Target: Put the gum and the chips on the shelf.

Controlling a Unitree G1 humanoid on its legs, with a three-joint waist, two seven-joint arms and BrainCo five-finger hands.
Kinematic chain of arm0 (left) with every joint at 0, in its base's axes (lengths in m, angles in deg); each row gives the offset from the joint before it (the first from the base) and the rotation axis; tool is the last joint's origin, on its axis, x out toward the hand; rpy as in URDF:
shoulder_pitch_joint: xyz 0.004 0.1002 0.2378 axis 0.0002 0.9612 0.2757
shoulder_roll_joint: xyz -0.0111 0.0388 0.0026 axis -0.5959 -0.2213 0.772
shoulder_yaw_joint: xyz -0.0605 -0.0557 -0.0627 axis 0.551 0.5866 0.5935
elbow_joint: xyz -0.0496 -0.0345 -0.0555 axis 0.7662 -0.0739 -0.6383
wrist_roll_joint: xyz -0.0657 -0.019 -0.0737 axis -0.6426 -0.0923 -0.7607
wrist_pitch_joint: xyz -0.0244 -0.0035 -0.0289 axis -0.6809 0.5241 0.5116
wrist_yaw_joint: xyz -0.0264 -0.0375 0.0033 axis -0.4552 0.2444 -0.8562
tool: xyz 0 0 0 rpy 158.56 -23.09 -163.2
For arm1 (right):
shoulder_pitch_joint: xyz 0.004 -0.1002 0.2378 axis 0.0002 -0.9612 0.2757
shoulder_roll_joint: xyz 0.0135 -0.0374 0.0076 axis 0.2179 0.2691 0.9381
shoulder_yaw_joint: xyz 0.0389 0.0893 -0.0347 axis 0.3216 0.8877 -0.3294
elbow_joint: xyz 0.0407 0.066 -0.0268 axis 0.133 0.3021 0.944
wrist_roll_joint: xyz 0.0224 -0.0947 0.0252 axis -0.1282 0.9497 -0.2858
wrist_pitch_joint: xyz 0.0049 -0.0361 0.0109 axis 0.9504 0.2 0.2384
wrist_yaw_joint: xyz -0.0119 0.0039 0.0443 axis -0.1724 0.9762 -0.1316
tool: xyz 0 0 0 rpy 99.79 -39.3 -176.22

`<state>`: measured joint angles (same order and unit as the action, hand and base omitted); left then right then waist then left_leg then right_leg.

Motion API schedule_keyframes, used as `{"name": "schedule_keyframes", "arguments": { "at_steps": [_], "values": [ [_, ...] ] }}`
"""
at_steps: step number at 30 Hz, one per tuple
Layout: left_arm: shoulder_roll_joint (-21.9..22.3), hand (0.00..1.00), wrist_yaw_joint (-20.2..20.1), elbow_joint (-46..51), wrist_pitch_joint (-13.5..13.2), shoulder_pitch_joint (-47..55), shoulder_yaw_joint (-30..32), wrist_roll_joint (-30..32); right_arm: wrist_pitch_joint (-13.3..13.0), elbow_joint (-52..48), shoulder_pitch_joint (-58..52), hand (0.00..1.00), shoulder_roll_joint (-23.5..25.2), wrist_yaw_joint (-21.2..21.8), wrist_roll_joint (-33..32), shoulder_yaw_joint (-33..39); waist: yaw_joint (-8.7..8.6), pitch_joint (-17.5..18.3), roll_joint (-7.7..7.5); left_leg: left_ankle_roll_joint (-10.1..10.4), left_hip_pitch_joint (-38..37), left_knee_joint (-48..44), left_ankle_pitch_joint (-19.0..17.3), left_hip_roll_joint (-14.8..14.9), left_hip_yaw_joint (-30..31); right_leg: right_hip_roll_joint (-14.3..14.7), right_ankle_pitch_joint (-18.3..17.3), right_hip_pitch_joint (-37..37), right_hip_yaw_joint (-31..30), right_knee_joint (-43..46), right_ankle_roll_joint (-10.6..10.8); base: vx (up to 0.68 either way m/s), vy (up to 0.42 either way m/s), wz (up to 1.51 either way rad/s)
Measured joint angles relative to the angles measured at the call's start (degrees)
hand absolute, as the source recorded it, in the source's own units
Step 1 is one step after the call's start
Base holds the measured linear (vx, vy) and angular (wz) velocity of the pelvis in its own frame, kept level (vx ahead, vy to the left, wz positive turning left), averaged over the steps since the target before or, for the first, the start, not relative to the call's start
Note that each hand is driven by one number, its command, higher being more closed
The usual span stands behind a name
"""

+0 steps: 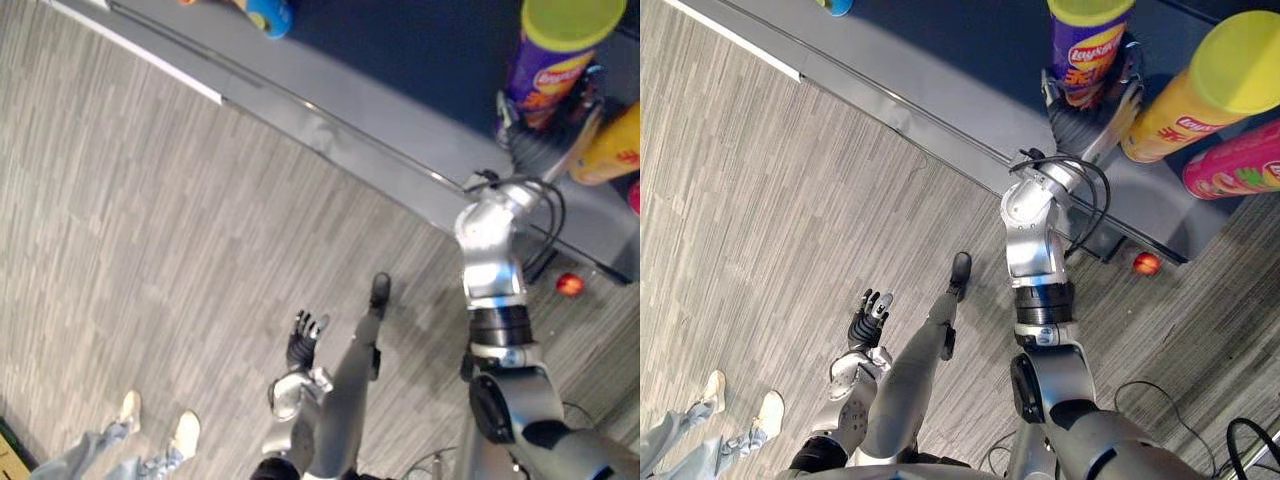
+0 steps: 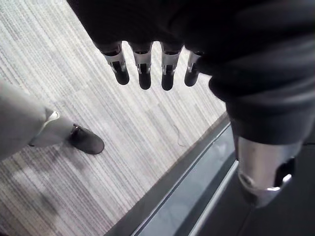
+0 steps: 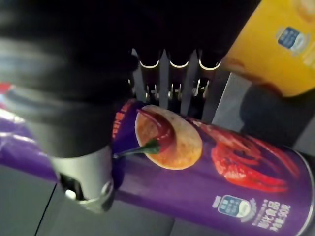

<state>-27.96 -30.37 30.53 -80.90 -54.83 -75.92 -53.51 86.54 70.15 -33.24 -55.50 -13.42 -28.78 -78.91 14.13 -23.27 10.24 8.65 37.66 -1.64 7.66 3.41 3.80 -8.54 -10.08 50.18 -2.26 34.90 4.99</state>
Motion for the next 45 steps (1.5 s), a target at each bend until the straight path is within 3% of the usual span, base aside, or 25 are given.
{"name": "schedule_keyframes", "arguments": {
  "at_steps": [12, 22, 23, 28, 37, 45],
  "values": [
    [0.0, 0.00, 0.0, 2.1, 0.0, 2.1, 0.0, 1.5, -4.7, -1.4, -3.9, 1.00, 1.5, 0.1, 1.4, -4.2, 0.32, 0.0, -0.01, -0.2, 2.3, -0.6, -0.1, -0.2, -2.0, -0.4, -0.1, 3.1, -1.3, 1.2, 0.1, -0.01, -0.028, -0.01],
    [0.0, 0.00, 0.0, 2.2, 0.0, 2.2, 0.0, 1.3, -8.0, 0.4, -4.0, 1.00, 1.8, 0.2, -1.0, -5.1, 0.34, 0.0, -0.03, 0.0, 2.2, -0.8, 0.2, 0.5, -2.9, 0.4, -0.1, 3.0, -1.6, 0.5, 0.1, 0.00, -0.035, -0.05],
    [0.0, 0.00, 0.0, 2.2, 0.1, 2.2, 0.0, 1.3, -8.3, 0.8, -3.9, 0.00, 1.8, 0.2, -1.5, -5.2, 0.34, 0.0, -0.03, 0.1, 2.2, -1.0, 0.2, 0.7, -3.0, 0.5, 0.0, 2.8, -1.6, 0.3, 0.1, 0.00, -0.034, -0.03],
    [0.0, 0.00, 0.0, 2.1, 0.1, 2.2, 0.2, 1.3, -6.9, 5.2, -5.3, 0.00, 2.0, 1.9, -5.9, -5.2, 0.44, 0.0, -0.03, 0.2, 2.2, -1.3, -0.1, 0.9, -3.0, 0.8, 0.1, 2.6, -1.6, -0.1, 0.2, 0.00, -0.006, -0.01],
    [0.1, 0.00, 0.1, -1.5, 0.2, 1.9, 1.6, 0.9, -7.2, 5.9, -7.9, 0.00, 3.9, 4.1, -8.2, -6.5, 0.20, -0.1, -0.13, 0.2, 0.5, -1.6, -0.4, 1.9, -3.1, 1.6, 1.0, -0.4, -1.2, -2.4, 0.4, 0.00, -0.024, -0.05],
    [0.3, 0.00, 1.2, -7.6, 0.6, 1.3, 5.5, 0.2, -7.5, 11.1, -11.8, 0.00, 4.4, 5.5, -11.0, -10.8, -1.32, -0.6, -1.59, 0.0, -4.6, -2.7, -2.0, 2.3, -2.9, 1.8, 1.3, -7.6, -0.3, -5.2, 0.6, 0.02, -0.014, -0.01]
  ]
}}
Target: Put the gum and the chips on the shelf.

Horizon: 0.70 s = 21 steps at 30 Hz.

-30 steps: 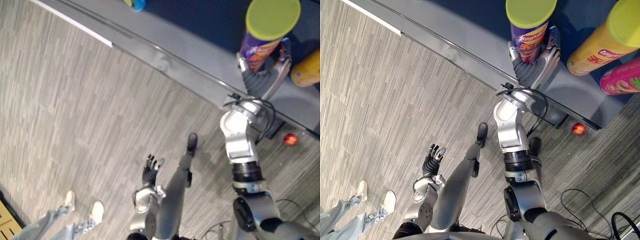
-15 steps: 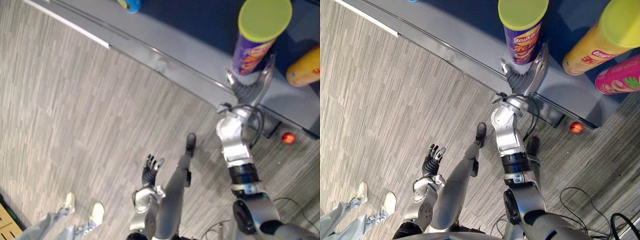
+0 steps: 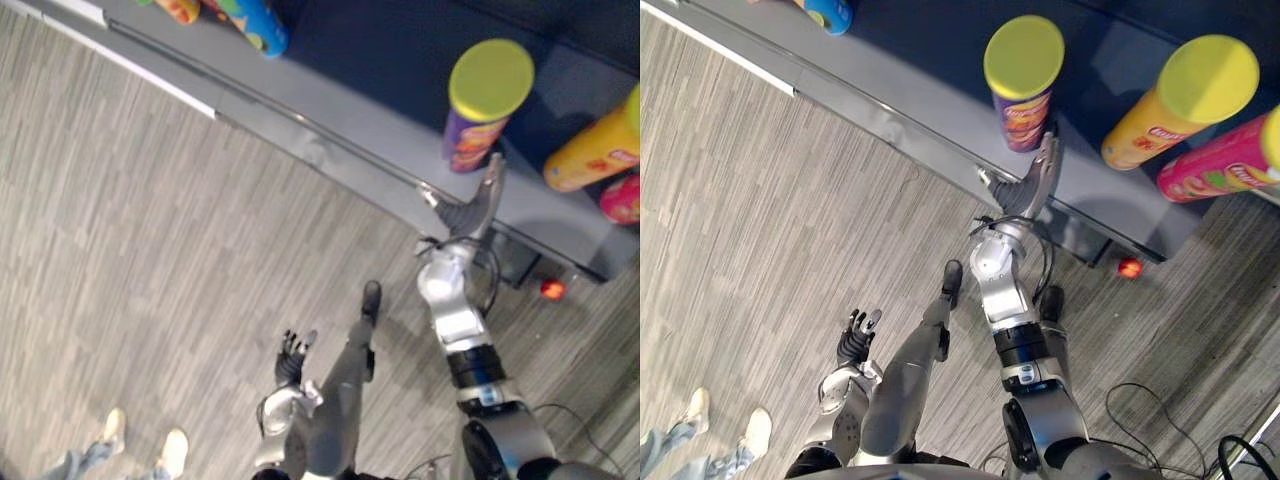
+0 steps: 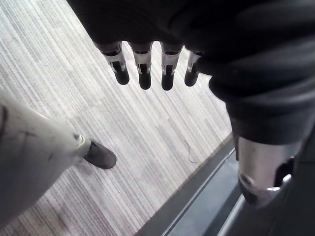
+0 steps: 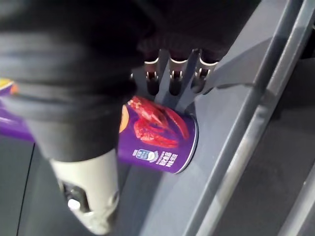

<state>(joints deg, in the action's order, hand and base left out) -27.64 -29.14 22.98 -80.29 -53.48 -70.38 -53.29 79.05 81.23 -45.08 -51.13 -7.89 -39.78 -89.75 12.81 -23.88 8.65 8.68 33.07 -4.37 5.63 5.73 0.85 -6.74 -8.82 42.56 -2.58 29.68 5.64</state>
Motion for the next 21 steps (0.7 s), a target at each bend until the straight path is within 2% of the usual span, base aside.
{"name": "schedule_keyframes", "arguments": {
  "at_steps": [5, 8, 9, 12, 15, 19, 21],
  "values": [
    [0.0, 0.00, 0.4, -3.7, 0.1, -0.6, 1.7, 0.9, -1.7, 4.2, -5.1, 0.00, 1.9, 2.7, -1.2, -6.8, -1.59, 0.2, -1.97, 0.0, -4.4, -0.9, -1.4, 0.6, 0.2, 0.2, 0.0, -6.1, 0.9, -2.4, 0.0, 0.05, -0.016, 0.00],
    [0.0, 0.00, 0.6, -5.6, 0.2, -1.5, 2.4, 2.1, -3.1, 6.7, -9.3, 0.00, 2.0, 4.8, -2.0, -10.4, -1.79, 0.7, -3.06, -0.1, -7.4, -0.9, -2.1, 1.0, 0.2, 0.5, 0.0, -9.8, 1.4, -3.8, 0.0, 0.06, -0.010, -0.02],
    [-0.2, 0.00, 0.6, -6.6, 0.2, -1.9, 2.6, 2.5, -4.2, 8.7, -11.5, 0.00, 2.0, 6.1, -2.8, -11.3, -2.06, 1.2, -3.90, 0.0, -8.8, -0.9, -2.5, 1.2, 0.2, 0.5, 0.0, -11.5, 1.8, -4.3, 0.0, 0.04, -0.004, 0.00],
    [-0.6, 0.00, 0.6, -8.0, 0.7, -2.1, 3.2, 3.8, -5.1, 11.3, -14.7, 0.00, 1.4, 8.2, -5.9, -11.8, -3.29, 2.2, -5.47, 0.1, -10.9, -0.9, -2.9, 1.3, 0.5, 0.6, 0.0, -14.2, 2.3, -5.5, 0.0, 0.02, 0.001, 0.02],
    [-1.5, 0.00, 0.6, -11.1, 1.0, -2.3, 4.2, 4.7, -6.8, 13.7, -19.6, 0.00, 0.3, 10.1, -8.7, -11.2, -4.90, 4.7, -7.73, -0.1, -12.9, -0.8, -3.5, 1.4, 0.4, 0.6, -0.1, -16.9, 2.6, -6.9, 0.0, 0.00, 0.000, 0.00],
    [-1.8, 0.00, 0.6, -14.7, 1.4, -2.2, 5.3, 6.4, -8.6, 15.9, -27.4, 0.00, -0.4, 12.4, -11.0, -8.8, -5.27, 8.4, -8.98, -0.1, -15.9, -0.2, -4.2, 1.6, 0.2, 0.8, 0.0, -20.4, 2.8, -9.0, 0.1, 0.05, -0.001, -0.01],
    [-1.6, 0.00, 0.6, -16.8, 1.5, -0.7, 7.7, 7.3, -8.9, 18.5, -32.4, 0.00, -0.6, 13.6, -11.2, -6.1, -6.92, 12.1, -9.36, -0.1, -18.0, 1.3, -4.2, 1.7, 0.1, 0.9, 0.1, -22.8, 3.0, -10.9, 0.3, 0.09, 0.000, 0.00]
  ]
}}
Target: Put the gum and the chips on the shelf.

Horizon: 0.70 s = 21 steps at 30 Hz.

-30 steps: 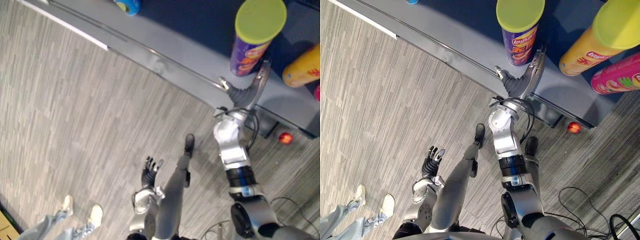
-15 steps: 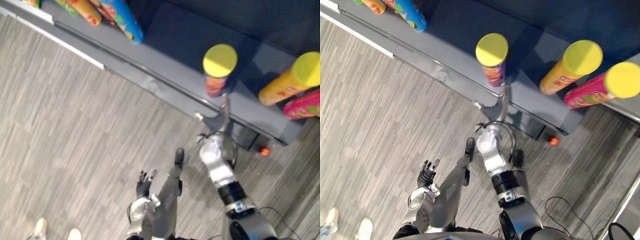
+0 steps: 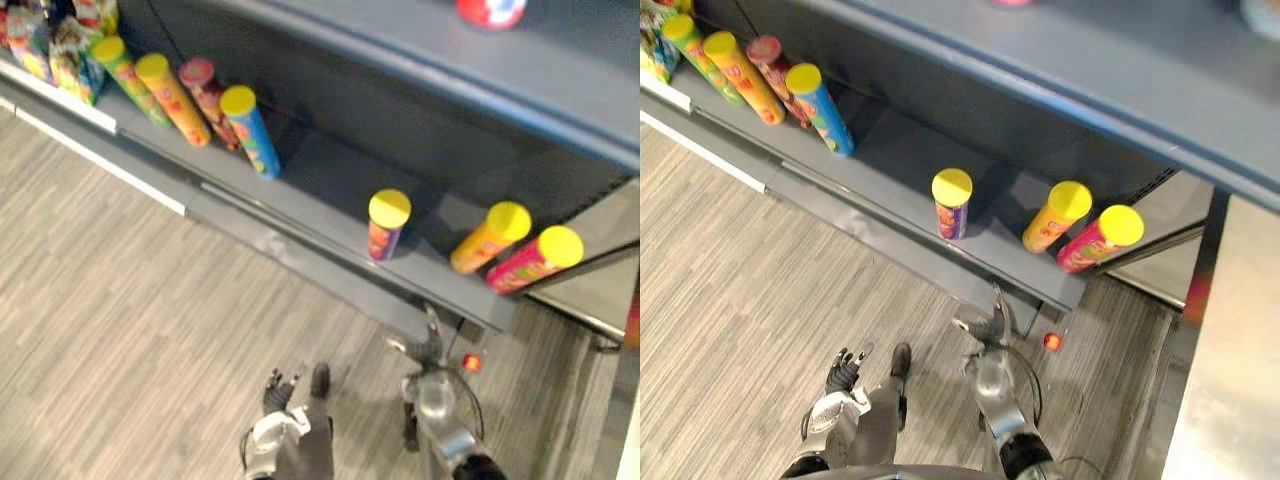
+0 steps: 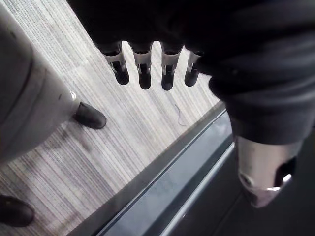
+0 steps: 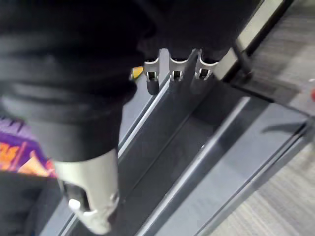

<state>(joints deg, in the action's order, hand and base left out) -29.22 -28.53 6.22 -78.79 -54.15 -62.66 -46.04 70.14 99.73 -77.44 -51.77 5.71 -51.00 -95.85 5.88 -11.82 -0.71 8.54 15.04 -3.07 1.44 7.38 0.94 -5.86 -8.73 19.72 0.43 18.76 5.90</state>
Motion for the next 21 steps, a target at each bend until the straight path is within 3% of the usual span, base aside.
{"name": "schedule_keyframes", "arguments": {
  "at_steps": [5, 10, 14, 16, 18, 21],
  "values": [
    [-0.5, 0.00, 0.0, -3.4, 0.8, 2.4, 3.7, 3.2, -0.6, 4.4, -7.2, 0.00, -1.6, 3.8, -2.5, 6.7, -2.31, 5.5, -0.76, -0.1, -5.1, 3.6, 0.0, 0.8, -1.9, 1.0, 0.9, -4.4, -1.2, -4.1, 0.3, 0.10, -0.003, -0.19],
    [-1.7, 0.00, -3.8, -6.2, 3.4, 3.4, 9.2, 6.5, 0.3, 13.5, -9.9, 0.00, -2.8, 18.9, -20.3, 16.3, -4.16, 7.9, -2.17, 0.1, -10.8, 6.0, -0.6, 2.2, -7.1, 3.4, 4.1, -8.3, -6.1, -9.5, 0.0, 0.06, 0.004, -0.55],
    [-1.8, 0.00, -8.1, -7.5, 4.7, 4.0, 12.6, 8.8, 1.0, 21.8, -11.2, 0.00, -5.1, 28.2, -27.1, 24.8, -5.74, 8.3, -2.04, 0.1, -14.5, 6.0, -1.8, 2.2, -10.0, 3.8, 5.4, -11.4, -8.9, -12.3, 0.2, 0.01, 0.025, -0.40],
    [-1.8, 0.00, -10.0, -7.9, 4.9, 4.8, 13.9, 8.8, 2.6, 26.7, -12.4, 0.00, -5.0, 31.0, -29.4, 30.5, -6.46, 9.2, -1.82, 0.0, -15.6, 6.0, -2.5, 2.2, -11.0, 3.9, 5.4, -12.1, -9.8, -12.7, 0.3, 0.00, 0.017, -0.23],
    [-1.9, 0.00, -12.3, -8.2, 5.7, 5.9, 14.8, 8.8, 6.1, 33.6, -12.8, 0.00, -3.4, 32.5, -33.1, 45.6, -7.23, 10.6, -1.14, 0.1, -16.3, 6.1, -3.0, 2.1, -11.9, 4.0, 5.6, -12.7, -10.7, -13.8, 0.5, 0.03, 0.015, -0.24],
    [-1.8, 0.00, -14.6, -8.6, 6.7, 7.1, 14.9, 10.8, 9.9, 34.5, -15.0, 0.00, -2.2, 32.5, -35.4, 53.6, -7.52, 11.3, -0.04, 0.4, -17.8, 6.7, -3.7, 2.1, -14.5, 4.5, 6.2, -13.0, -13.0, -14.9, 0.5, 0.03, 0.019, -0.38]
  ]
}}
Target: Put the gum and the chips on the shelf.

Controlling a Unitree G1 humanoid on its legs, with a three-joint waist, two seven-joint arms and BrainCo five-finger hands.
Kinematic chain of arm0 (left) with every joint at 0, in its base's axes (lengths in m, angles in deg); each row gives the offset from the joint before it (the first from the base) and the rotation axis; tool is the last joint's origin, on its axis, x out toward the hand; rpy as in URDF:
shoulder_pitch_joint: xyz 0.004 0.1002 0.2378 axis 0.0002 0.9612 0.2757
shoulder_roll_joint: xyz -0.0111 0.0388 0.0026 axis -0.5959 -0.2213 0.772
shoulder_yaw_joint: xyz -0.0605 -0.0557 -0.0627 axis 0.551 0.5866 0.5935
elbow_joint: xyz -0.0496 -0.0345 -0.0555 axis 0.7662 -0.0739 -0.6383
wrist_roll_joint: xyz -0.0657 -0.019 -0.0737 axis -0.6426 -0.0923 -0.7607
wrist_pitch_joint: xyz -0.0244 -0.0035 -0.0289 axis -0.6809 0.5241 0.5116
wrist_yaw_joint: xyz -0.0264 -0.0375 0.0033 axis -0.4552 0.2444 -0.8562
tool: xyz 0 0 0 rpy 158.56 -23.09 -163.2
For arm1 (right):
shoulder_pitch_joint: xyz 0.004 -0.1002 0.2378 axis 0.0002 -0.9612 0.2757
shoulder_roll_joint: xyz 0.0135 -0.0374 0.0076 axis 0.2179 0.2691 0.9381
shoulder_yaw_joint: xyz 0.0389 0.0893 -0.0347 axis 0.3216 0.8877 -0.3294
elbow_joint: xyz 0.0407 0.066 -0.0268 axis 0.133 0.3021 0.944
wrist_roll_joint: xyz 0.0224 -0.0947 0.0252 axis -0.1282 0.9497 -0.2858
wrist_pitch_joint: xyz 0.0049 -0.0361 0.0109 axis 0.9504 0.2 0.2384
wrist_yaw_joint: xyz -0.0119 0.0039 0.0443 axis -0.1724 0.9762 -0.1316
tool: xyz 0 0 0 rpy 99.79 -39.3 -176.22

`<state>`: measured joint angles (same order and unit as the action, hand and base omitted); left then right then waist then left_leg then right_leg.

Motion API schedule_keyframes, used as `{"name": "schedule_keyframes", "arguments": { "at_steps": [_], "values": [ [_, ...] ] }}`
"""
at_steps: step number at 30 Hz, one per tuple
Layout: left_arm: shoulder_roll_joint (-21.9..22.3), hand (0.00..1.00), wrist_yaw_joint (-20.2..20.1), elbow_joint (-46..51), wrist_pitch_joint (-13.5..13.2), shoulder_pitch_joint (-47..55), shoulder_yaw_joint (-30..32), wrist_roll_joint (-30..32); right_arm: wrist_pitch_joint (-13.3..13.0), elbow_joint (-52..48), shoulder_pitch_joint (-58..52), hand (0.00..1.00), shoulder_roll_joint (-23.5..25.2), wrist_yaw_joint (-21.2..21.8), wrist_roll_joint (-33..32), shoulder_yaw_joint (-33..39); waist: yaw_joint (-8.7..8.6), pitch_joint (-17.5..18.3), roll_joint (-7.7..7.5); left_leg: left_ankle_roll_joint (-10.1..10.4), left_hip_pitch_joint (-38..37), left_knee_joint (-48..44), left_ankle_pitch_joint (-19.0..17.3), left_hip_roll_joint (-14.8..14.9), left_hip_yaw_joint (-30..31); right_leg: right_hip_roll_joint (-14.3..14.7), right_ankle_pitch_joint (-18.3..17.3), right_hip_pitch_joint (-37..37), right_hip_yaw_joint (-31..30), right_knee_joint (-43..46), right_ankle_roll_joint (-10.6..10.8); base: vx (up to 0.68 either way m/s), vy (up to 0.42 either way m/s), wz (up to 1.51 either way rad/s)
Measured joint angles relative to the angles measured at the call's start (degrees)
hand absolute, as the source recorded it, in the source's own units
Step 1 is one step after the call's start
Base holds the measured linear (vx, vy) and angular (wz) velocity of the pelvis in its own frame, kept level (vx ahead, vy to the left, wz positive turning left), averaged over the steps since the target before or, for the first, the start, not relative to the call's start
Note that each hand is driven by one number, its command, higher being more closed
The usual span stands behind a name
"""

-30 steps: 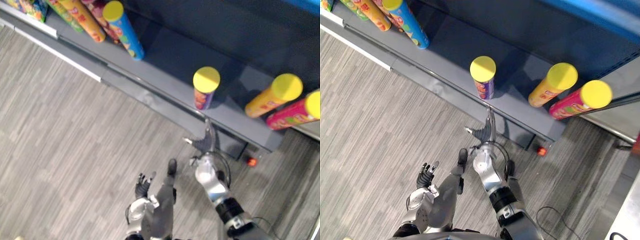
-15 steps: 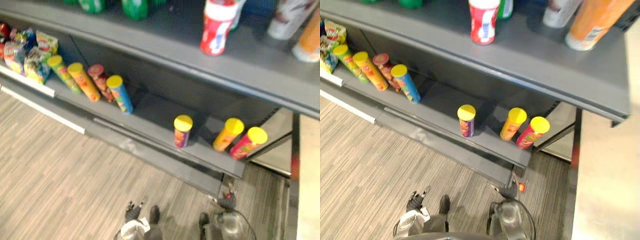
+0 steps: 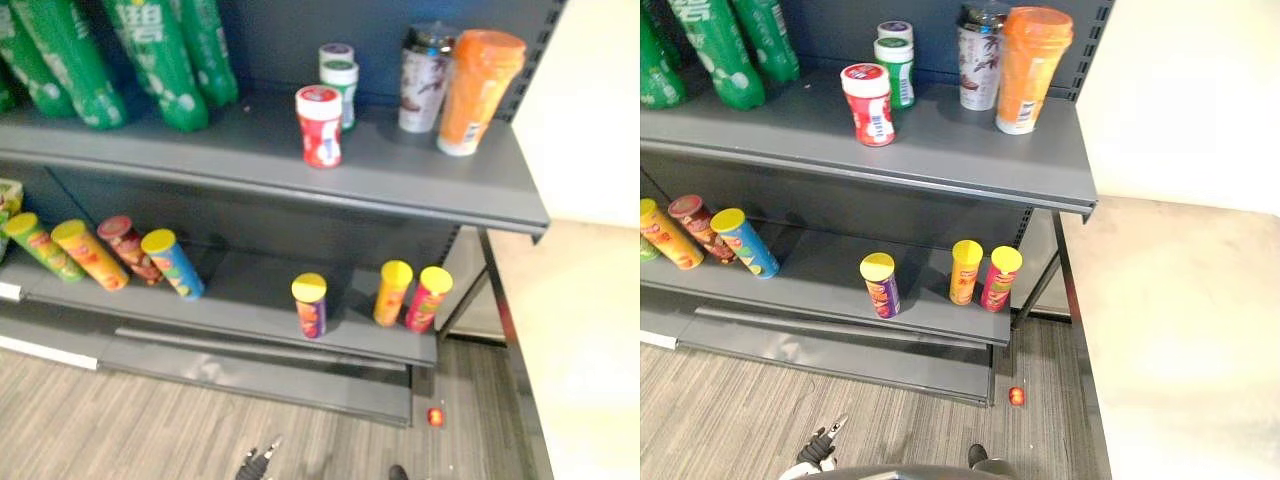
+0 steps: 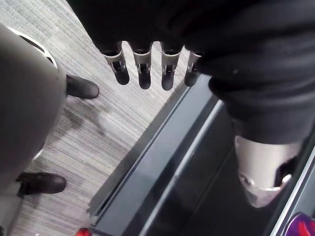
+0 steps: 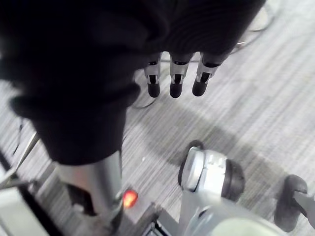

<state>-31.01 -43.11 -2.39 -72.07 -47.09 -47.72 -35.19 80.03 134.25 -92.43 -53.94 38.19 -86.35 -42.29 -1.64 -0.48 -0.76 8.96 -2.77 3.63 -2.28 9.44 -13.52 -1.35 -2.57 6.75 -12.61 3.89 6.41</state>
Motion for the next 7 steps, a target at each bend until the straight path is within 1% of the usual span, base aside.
{"name": "schedule_keyframes", "arguments": {
  "at_steps": [2, 3, 4, 7],
  "values": [
    [-0.2, 0.00, -0.5, -1.3, 0.2, 0.8, 0.1, 0.0, 0.2, -0.2, 0.0, 0.00, 0.9, 0.2, -3.2, -0.1, -0.18, 0.3, 0.29, 0.1, -1.0, 0.3, -0.4, 0.2, -2.2, 0.6, 0.5, 0.0, -2.1, -0.8, -0.4, 0.03, 0.008, -0.63],
    [-0.4, 0.00, -0.6, -2.1, 0.1, 0.7, 0.1, -0.1, -0.3, -0.6, 0.3, 0.00, 1.7, 0.2, -6.0, -0.1, -0.17, 0.3, 0.34, 0.2, -1.7, 0.3, -0.8, 0.4, -3.7, 1.1, 0.8, 0.1, -3.6, -1.2, -0.4, 0.04, 0.013, -0.65],
    [-0.4, 0.00, -0.6, -2.5, 0.2, 0.7, 0.0, -0.1, -0.7, -0.9, 0.3, 0.00, 1.6, 0.1, -7.1, -0.1, -0.44, 0.5, 0.36, 0.3, -2.0, 0.3, -1.1, 0.4, -4.5, 1.3, 1.2, 0.0, -4.2, -1.4, -0.1, 0.04, 0.011, -0.56],
    [-1.0, 0.00, -0.6, -3.8, 0.2, 0.6, -0.8, -0.1, -1.8, -1.2, 1.6, 0.00, 1.7, -1.3, -6.3, -0.3, -1.40, 1.0, 0.32, 0.2, -2.7, 0.1, -1.6, 0.6, -6.4, 1.8, 2.0, 0.0, -6.1, -2.2, -0.1, 0.06, 0.014, -0.35]
  ]
}}
